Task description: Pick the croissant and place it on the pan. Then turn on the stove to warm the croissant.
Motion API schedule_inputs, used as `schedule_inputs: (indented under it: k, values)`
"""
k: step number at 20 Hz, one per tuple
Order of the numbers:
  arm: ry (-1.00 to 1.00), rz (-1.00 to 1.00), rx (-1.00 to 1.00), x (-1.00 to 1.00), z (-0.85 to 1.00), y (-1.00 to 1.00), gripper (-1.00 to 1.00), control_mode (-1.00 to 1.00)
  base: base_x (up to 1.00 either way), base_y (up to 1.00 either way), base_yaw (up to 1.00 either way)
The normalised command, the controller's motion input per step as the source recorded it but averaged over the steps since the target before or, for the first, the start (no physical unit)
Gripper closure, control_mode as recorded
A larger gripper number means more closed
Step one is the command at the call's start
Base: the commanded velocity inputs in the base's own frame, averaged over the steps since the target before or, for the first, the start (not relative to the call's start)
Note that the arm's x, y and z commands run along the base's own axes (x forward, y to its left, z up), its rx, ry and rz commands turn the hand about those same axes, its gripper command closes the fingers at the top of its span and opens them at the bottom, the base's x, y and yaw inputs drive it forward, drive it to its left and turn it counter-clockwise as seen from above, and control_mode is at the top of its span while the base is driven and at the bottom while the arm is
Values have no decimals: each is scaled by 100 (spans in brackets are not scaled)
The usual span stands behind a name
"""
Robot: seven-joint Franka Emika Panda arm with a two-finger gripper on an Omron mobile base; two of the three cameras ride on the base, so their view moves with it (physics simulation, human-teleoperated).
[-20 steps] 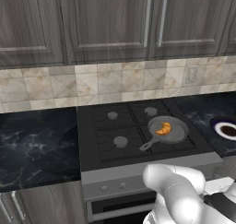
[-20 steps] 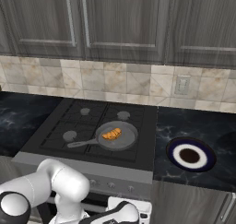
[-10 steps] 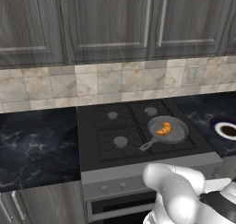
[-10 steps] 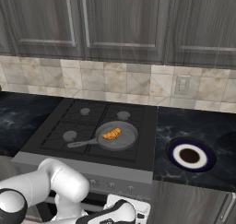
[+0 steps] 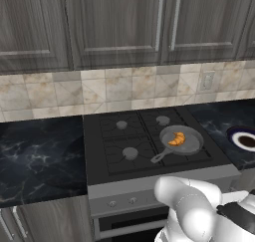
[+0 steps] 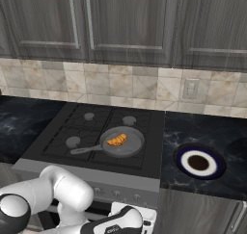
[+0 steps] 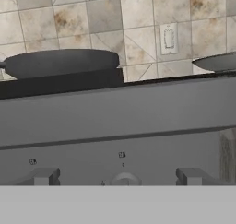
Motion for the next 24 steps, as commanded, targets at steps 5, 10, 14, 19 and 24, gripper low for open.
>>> schedule_inputs:
  k: [5, 10, 14, 19, 24]
  values:
    - [0, 2, 0, 0, -3, 0, -100, -100, 0, 0, 0]
    - [0, 0, 0, 1, -7, 0, -100, -100, 0, 0, 0]
    - [0, 0, 0, 9, -5, 7, -100, -100, 0, 0, 0]
    - [0, 0, 0, 17, -2, 5, -100, -100, 0, 0, 0]
    - [0, 0, 0, 16, -9, 0, -100, -100, 0, 0, 0]
